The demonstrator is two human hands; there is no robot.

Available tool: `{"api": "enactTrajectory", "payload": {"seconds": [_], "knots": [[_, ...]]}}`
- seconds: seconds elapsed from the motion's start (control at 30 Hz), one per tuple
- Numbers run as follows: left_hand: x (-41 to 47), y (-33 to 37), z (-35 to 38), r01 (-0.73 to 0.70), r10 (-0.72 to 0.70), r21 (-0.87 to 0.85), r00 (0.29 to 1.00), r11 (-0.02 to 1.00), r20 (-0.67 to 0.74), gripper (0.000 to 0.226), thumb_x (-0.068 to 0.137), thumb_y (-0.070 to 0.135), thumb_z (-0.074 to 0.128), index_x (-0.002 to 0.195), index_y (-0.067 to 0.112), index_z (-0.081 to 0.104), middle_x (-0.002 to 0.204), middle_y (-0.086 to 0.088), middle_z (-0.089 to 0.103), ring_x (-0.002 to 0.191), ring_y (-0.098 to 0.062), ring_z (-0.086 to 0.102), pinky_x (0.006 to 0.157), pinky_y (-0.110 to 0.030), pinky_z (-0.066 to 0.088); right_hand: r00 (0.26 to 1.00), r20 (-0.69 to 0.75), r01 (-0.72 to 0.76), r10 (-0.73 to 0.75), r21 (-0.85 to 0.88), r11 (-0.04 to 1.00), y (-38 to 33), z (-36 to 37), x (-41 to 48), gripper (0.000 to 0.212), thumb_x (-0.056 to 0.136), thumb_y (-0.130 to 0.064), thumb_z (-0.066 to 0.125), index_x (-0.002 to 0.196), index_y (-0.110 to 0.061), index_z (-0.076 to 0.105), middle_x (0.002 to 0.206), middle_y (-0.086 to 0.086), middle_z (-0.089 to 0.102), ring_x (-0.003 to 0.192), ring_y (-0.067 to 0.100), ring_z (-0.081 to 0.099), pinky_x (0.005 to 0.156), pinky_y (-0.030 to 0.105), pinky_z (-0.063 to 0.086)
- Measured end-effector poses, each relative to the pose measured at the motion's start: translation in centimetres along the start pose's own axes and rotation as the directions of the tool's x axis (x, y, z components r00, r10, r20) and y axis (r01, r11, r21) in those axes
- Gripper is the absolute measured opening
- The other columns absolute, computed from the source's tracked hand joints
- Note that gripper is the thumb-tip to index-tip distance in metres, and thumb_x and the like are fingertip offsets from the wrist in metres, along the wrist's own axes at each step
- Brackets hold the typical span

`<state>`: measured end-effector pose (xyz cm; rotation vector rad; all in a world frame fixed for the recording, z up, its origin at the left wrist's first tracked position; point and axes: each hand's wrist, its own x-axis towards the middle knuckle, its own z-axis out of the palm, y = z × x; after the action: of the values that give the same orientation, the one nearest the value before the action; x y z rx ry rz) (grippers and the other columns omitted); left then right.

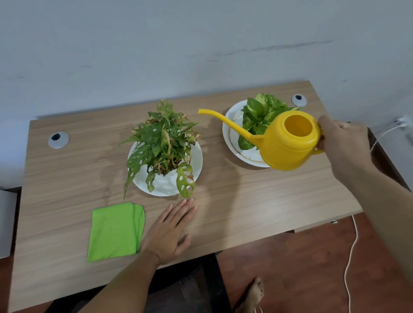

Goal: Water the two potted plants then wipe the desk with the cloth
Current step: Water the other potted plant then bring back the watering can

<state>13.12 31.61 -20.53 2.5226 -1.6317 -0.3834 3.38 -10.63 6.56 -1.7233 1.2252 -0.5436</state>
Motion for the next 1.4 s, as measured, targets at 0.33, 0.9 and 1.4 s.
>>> {"api": "enactTrajectory", "payload": {"seconds": [0.33,0.9,1.4], "knots": [[0.1,2.6,-0.9,0.121,-0.122,0.028,0.992,0.992,0.037,0.085,0.111,0.048,0.048,0.183,0.020,0.011,0.193,0.001,0.001,0.179,-0.018,0.007,0.141,-0.054,0.026,0.988,-0.051,-0.137,0.145,0.137,0.981,3.4,-0.5,-2.4,0.036,0.099,-0.023,0.062,0.085,0.010,0.058,0.080,0.017,0.051,0.073,0.022,0.049,0.061,0.031,0.042],[10.7,15.5,-4.2,0.340,-0.334,-0.067,0.939,0.938,0.085,0.084,0.112,0.052,0.029,0.181,0.009,0.004,0.191,-0.004,-0.002,0.179,-0.025,0.003,0.144,-0.042,0.009,0.971,0.007,-0.228,0.239,0.328,0.917,8.0,-10.2,3.6,0.025,0.071,-0.042,0.066,0.075,-0.019,0.073,0.077,0.013,0.050,0.074,0.023,0.050,0.066,0.037,0.045],[24.1,29.5,0.5,0.308,-0.302,-0.070,0.949,0.949,0.089,0.076,0.116,0.043,0.023,0.181,0.008,0.006,0.192,-0.007,-0.004,0.179,-0.026,0.004,0.144,-0.054,0.016,0.950,0.041,-0.309,0.311,0.294,0.905,19.6,-16.5,13.0,0.042,0.123,-0.041,0.052,0.096,-0.032,0.083,0.086,-0.016,0.086,0.087,-0.004,0.082,0.081,0.017,0.065]]}}
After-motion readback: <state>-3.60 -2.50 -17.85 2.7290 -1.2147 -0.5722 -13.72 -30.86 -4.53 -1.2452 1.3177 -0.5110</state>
